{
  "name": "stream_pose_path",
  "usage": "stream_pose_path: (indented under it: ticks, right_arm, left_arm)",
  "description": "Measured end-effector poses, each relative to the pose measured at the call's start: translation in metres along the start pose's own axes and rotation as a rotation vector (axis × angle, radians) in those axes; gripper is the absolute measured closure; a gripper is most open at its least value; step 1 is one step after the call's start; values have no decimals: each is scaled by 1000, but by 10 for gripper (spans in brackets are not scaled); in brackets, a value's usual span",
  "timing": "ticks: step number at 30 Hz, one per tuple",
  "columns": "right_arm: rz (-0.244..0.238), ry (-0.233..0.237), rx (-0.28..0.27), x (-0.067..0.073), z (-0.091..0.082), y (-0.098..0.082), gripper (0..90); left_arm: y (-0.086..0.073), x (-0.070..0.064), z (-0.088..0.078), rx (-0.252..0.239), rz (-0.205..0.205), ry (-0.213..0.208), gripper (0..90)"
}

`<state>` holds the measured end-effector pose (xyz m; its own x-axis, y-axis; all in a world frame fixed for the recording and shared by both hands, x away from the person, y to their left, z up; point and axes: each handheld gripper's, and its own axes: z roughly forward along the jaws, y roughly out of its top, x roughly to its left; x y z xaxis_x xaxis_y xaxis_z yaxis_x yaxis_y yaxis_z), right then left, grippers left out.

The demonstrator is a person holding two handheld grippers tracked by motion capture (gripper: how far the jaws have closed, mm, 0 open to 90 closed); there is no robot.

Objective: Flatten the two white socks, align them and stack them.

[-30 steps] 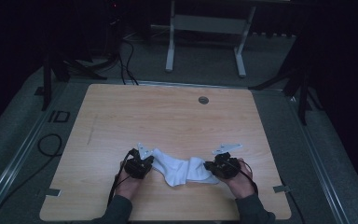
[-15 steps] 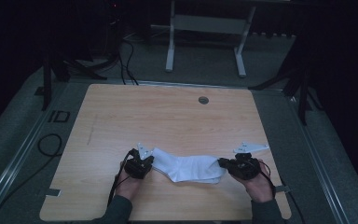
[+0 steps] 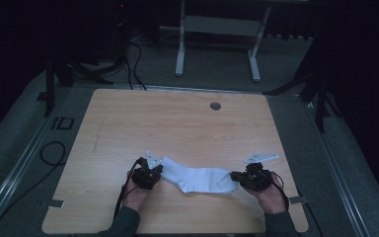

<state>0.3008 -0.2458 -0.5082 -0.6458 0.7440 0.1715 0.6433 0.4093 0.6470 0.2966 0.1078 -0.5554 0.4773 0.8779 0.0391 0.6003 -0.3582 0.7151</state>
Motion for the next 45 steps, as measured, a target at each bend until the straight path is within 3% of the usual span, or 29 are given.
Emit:
stream_pose_path:
  ticks: [4, 8, 14, 22, 29, 34, 45]
  right_arm:
    - [32, 3, 46, -8, 16, -8, 853]
    - [32, -20, 87, -12, 29, -13, 844]
    - [16, -68, 88, -13, 34, -11, 826]
    - [32, -97, 62, -16, 37, -9, 783]
    - [47, -33, -21, -15, 24, -4, 712]
    - [50, -38, -52, -19, 18, -3, 685]
    - [72, -43, -60, -29, 18, -7, 641]
  left_arm:
    - [0, 0, 0, 0, 0, 0, 884]
    - [0, 0, 0, 0, 0, 0, 884]
    - [-1, -1, -2, 6, -3, -4, 883]
    - [-2, -3, -5, 11, -9, -9, 876]
    - [-2, -4, -7, -6, 3, -32, 812]
    - [-1, -2, -11, -31, -13, -51, 796]
    - [-1, 13, -22, -75, -66, -59, 757]
